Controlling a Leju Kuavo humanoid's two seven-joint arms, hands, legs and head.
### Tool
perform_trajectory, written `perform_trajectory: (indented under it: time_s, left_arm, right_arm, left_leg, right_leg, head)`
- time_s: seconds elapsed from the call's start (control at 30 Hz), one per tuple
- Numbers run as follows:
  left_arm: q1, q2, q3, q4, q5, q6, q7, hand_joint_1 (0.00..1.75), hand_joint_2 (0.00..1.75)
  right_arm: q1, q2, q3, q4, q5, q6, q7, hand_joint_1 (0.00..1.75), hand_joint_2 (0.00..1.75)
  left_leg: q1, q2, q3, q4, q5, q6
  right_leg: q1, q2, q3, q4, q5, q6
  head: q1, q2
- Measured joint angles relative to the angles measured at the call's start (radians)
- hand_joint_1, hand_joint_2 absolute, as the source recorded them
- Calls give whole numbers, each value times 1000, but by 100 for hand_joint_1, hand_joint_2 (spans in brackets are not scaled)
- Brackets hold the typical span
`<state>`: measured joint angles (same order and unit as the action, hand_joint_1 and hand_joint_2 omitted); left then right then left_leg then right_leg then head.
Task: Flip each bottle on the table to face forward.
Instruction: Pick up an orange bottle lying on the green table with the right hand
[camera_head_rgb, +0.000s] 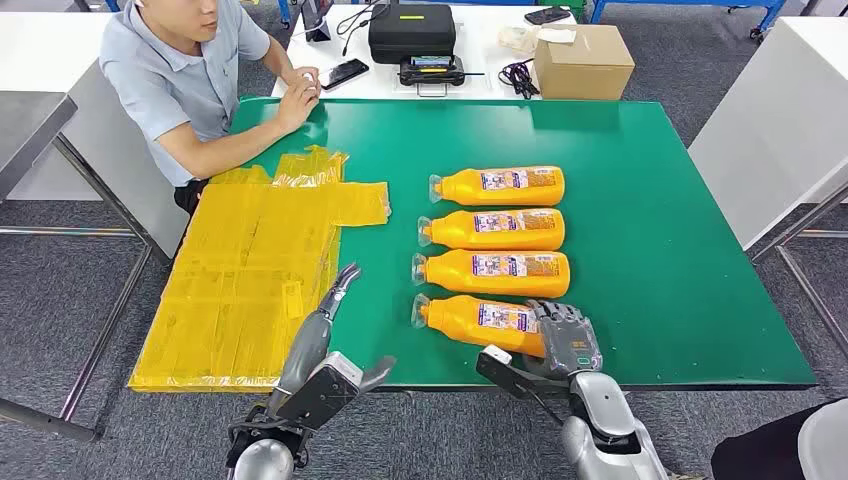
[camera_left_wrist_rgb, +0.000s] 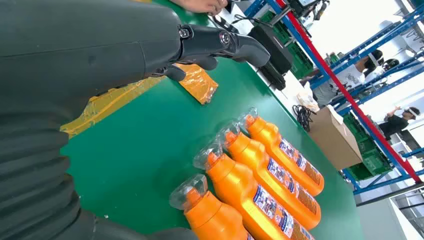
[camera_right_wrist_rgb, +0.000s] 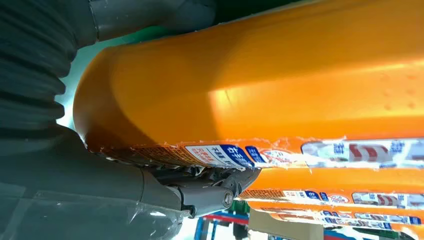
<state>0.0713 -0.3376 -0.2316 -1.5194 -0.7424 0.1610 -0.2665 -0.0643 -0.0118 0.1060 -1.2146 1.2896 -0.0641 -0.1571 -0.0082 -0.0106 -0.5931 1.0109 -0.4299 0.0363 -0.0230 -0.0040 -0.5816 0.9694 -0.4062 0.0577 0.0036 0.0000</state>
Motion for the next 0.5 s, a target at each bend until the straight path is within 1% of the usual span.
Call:
perform_trajectory:
  time_s: [0.3, 0.4, 0.5]
  left_arm:
    - [-6, 0, -1, 11, 5, -2, -7, 0, 175]
    - [-8, 0, -2, 17, 33, 0, -4, 0, 175]
    - [-10, 0, -1, 28, 148, -4, 28, 0, 175]
  right_arm:
    - [8, -8, -7, -4, -119, -1, -63, 175, 175]
    - [25, -5, -22, -26, -253, 13, -121, 175, 175]
    - [70, 16, -36, -93, -430, 68, -183, 175, 175]
  left_leg:
    - [0, 1, 1, 0, 0, 0]
    - [0, 1, 2, 0, -1, -1]
    - [0, 2, 1, 0, -1, -1]
  right_leg:
    - [0, 1, 1, 0, 0, 0]
    - [0, 1, 1, 0, 0, 0]
    - [0, 3, 1, 0, 0, 0]
  head:
    - [0, 0]
    - [0, 0]
    - [0, 0]
